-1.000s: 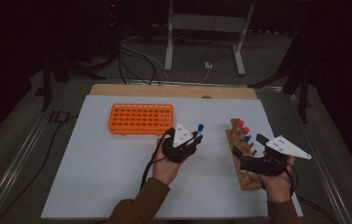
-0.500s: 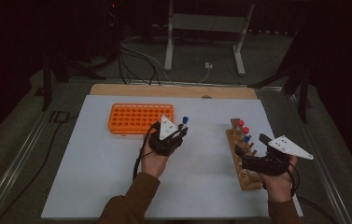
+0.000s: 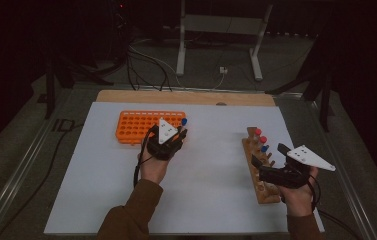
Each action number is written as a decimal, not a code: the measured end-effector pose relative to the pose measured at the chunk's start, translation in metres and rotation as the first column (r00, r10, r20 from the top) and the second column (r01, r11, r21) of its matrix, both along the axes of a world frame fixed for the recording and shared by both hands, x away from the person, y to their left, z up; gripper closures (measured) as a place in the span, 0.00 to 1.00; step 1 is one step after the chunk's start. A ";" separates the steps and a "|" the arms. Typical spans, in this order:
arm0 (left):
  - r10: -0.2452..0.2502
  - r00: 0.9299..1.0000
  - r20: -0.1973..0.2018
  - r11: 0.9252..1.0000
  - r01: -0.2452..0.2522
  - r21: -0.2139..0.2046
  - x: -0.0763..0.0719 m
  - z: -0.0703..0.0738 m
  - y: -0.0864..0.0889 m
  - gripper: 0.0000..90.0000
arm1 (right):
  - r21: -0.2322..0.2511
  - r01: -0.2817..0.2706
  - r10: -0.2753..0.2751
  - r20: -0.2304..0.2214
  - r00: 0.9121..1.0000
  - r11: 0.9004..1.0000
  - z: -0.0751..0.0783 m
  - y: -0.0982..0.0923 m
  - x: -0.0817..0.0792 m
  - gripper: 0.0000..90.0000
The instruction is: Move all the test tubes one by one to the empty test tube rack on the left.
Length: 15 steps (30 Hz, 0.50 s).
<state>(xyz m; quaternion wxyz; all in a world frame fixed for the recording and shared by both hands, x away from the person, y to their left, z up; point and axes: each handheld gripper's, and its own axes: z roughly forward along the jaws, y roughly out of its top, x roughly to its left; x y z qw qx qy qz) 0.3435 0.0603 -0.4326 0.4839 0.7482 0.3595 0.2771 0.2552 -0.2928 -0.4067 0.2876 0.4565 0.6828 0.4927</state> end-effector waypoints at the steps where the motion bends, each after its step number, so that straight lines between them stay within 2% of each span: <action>1: 0.007 1.000 0.002 1.000 -0.007 0.000 0.001 0.000 0.002 0.86 | 0.000 0.000 0.000 0.001 1.000 1.000 0.000 0.000 0.000 0.00; 15: 0.094 0.996 0.008 0.996 -0.094 0.008 0.023 -0.004 0.028 0.86 | -0.003 -0.001 0.001 -0.004 1.000 1.000 -0.001 0.001 0.001 0.00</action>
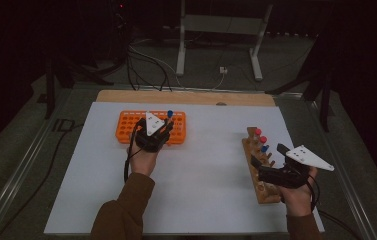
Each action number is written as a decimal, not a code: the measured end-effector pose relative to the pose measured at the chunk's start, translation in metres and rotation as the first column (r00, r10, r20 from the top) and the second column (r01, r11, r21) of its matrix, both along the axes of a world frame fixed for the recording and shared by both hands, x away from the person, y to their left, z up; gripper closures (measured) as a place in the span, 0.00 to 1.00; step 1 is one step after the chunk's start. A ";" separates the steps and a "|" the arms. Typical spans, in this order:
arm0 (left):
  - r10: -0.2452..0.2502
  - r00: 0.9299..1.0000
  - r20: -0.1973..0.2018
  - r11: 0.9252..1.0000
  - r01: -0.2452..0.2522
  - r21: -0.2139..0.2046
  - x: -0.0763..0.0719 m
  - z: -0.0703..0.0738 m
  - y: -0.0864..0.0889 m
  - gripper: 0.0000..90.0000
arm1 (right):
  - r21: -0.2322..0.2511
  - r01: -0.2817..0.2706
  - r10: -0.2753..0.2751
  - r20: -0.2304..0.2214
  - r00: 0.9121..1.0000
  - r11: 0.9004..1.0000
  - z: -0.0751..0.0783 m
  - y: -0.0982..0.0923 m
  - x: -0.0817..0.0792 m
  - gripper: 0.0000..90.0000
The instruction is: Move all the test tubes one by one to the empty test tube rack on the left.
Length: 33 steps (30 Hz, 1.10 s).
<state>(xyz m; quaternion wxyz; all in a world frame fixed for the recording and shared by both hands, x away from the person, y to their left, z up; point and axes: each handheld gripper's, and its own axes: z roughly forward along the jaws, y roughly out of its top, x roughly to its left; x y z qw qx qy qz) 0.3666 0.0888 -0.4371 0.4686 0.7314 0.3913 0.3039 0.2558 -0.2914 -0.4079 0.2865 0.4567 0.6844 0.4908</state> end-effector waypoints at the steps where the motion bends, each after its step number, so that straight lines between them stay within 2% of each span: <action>1: 0.003 1.000 -0.001 1.000 -0.003 0.002 0.002 -0.001 0.001 0.86 | 0.000 0.000 0.000 -0.001 1.000 1.000 0.000 0.000 0.000 0.00; 13: 0.069 0.997 -0.030 0.998 -0.069 0.003 0.022 -0.018 0.003 0.86 | -0.001 -0.003 0.003 -0.002 1.000 1.000 -0.001 0.000 0.001 0.00; 21: 0.082 0.995 -0.056 0.997 -0.082 0.005 0.030 -0.027 -0.001 0.86 | 0.000 -0.003 0.003 -0.002 1.000 1.000 -0.001 -0.001 0.001 0.00; 27: 0.083 0.993 -0.089 0.996 -0.081 0.026 0.032 -0.037 -0.002 0.86 | 0.001 -0.002 0.002 -0.003 1.000 1.000 -0.001 -0.001 0.001 0.00; 33: 0.082 0.987 -0.141 0.996 -0.077 0.044 0.031 -0.050 0.000 0.86 | -0.005 -0.007 0.007 -0.003 1.000 1.000 -0.001 0.000 0.001 0.00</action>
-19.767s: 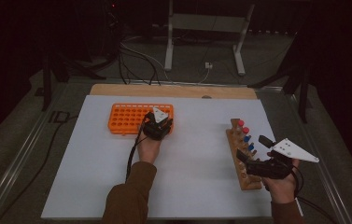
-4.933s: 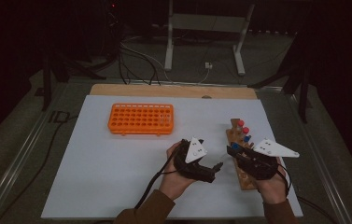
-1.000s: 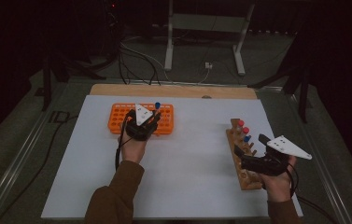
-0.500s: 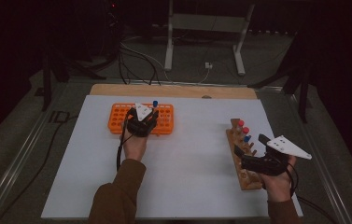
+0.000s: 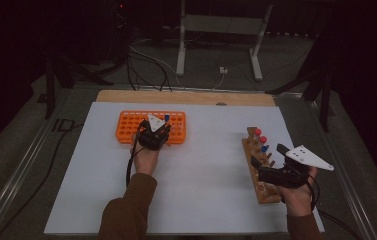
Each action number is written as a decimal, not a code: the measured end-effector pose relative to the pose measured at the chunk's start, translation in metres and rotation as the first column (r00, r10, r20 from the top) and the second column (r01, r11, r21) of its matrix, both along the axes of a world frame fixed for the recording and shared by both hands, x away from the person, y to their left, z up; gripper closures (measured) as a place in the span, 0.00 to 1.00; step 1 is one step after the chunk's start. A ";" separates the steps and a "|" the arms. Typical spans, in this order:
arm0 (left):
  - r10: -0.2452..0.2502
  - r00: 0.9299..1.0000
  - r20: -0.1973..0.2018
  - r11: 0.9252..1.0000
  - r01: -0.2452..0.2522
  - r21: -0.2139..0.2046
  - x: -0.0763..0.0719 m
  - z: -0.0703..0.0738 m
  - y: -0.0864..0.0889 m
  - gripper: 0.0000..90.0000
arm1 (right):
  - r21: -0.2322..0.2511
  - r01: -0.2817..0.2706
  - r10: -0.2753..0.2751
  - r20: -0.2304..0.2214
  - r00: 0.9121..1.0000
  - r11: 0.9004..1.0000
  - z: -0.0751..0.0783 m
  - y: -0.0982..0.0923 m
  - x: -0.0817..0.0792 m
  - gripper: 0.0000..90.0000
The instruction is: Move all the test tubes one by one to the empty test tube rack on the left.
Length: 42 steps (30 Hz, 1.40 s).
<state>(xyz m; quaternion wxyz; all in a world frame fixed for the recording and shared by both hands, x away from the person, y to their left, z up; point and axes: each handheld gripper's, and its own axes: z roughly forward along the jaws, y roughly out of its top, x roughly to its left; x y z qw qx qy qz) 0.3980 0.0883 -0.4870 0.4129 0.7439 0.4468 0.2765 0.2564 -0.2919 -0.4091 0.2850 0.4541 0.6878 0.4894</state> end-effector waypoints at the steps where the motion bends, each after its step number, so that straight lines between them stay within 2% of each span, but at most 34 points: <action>1: 0.000 1.000 -0.005 1.000 0.000 -0.005 0.000 -0.002 0.000 0.86 | -0.001 0.000 0.000 -0.001 1.000 1.000 0.000 0.000 0.000 0.00; 4: -0.005 1.000 -0.020 1.000 0.005 0.003 0.000 -0.003 0.000 0.86 | -0.004 0.000 0.000 -0.002 1.000 1.000 -0.001 0.000 0.000 0.00; 8: -0.017 0.998 -0.055 0.999 0.019 0.040 0.001 -0.006 -0.002 0.87 | -0.003 0.000 0.000 -0.002 1.000 1.000 0.000 0.001 0.000 0.00; 10: -0.012 0.998 -0.057 1.000 0.013 0.023 0.001 -0.008 -0.001 0.87 | -0.003 0.000 0.000 0.000 1.000 1.000 0.000 0.001 0.000 0.00; 18: -0.003 0.998 -0.062 1.000 0.004 0.013 0.001 -0.008 0.001 0.85 | 0.003 0.020 -0.020 0.003 1.000 1.000 0.000 -0.005 0.001 0.00; 23: 0.014 0.998 -0.059 1.000 -0.015 -0.007 -0.004 -0.007 0.007 0.74 | 0.002 0.022 -0.022 -0.001 1.000 1.000 -0.001 -0.007 0.002 0.00; 29: 0.007 0.999 -0.044 0.997 -0.011 -0.079 -0.015 0.001 0.021 0.61 | 0.011 0.033 -0.033 -0.004 0.999 0.999 0.000 -0.013 0.005 0.03; 33: 0.000 1.000 -0.030 0.989 -0.005 -0.150 -0.024 0.010 0.031 0.49 | 0.009 0.041 -0.041 -0.002 0.999 0.999 0.003 -0.020 0.008 0.04; 37: 0.015 1.000 -0.007 0.978 -0.017 -0.209 -0.038 0.018 0.038 0.33 | -0.045 0.020 -0.020 0.008 1.000 0.999 0.003 -0.023 0.014 0.15; 39: 0.017 1.000 -0.002 0.974 -0.017 -0.227 -0.045 0.022 0.040 0.23 | -0.052 0.012 -0.012 0.000 1.000 0.999 0.001 -0.024 0.019 0.19; 42: 0.007 1.000 0.011 0.974 -0.004 -0.226 -0.055 0.027 0.042 0.13 | -0.065 0.000 -0.002 -0.025 1.000 0.998 -0.005 -0.023 0.028 0.29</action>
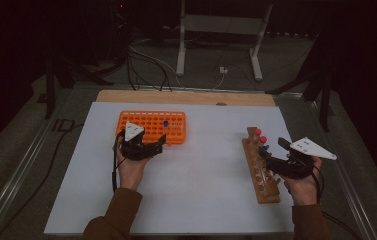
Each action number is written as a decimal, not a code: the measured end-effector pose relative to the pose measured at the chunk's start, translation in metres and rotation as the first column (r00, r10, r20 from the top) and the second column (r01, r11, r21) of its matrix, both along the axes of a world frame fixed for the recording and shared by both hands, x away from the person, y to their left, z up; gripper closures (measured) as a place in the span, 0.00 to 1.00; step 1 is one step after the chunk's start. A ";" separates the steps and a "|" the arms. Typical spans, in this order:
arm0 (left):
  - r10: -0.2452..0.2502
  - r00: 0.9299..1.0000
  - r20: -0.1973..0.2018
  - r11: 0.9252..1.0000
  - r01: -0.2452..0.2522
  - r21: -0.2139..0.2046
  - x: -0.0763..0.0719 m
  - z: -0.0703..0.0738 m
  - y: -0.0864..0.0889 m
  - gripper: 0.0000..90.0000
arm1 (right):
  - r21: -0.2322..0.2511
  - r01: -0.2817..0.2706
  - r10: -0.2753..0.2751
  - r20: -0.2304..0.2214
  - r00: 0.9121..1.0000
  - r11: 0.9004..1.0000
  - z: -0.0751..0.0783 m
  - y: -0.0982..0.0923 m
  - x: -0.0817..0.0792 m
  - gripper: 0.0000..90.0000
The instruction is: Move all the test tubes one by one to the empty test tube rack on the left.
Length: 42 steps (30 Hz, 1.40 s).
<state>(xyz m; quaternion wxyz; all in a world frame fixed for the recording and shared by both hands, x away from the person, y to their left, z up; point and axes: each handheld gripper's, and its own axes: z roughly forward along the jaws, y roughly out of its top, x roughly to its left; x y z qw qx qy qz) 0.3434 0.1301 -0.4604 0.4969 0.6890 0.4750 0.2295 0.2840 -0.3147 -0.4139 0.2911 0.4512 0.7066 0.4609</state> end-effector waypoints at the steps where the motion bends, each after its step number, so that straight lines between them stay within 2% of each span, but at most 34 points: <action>1: -0.004 1.000 0.001 1.000 0.004 0.000 -0.003 0.001 0.000 0.08 | -0.008 -0.004 0.004 -0.009 1.000 1.000 -0.003 0.001 0.003 0.32; 3: -0.016 1.000 0.002 1.000 0.016 0.002 -0.009 0.004 0.001 0.02 | -0.029 0.001 -0.002 -0.028 1.000 1.000 -0.009 0.001 0.007 0.38; 11: -0.056 0.998 0.038 0.998 0.056 0.002 -0.031 0.012 0.001 0.01 | -0.056 0.026 -0.032 -0.125 0.992 0.998 -0.028 -0.001 0.017 0.61; 16: -0.059 0.997 0.047 0.998 0.059 -0.009 -0.035 0.017 0.001 0.01 | -0.069 0.013 -0.022 -0.133 0.991 0.998 -0.033 0.002 0.020 0.74; 19: -0.052 0.997 0.057 0.998 0.054 -0.025 -0.036 0.020 0.004 0.01 | -0.097 0.009 -0.022 -0.134 0.991 0.995 -0.035 0.004 0.020 0.80; 30: -0.036 0.997 0.064 0.999 0.039 -0.038 -0.039 0.023 0.008 0.01 | -0.118 0.025 -0.041 -0.132 0.990 0.993 -0.041 0.008 0.024 0.85; 34: -0.038 0.997 0.072 0.998 0.040 -0.039 -0.040 0.024 0.008 0.01 | -0.105 0.030 -0.044 -0.129 0.991 0.994 -0.041 0.007 0.023 0.85; 42: -0.050 0.995 0.082 0.999 0.051 0.000 -0.043 0.026 0.002 0.01 | -0.086 0.033 -0.041 -0.090 0.995 0.996 -0.028 0.005 0.016 0.85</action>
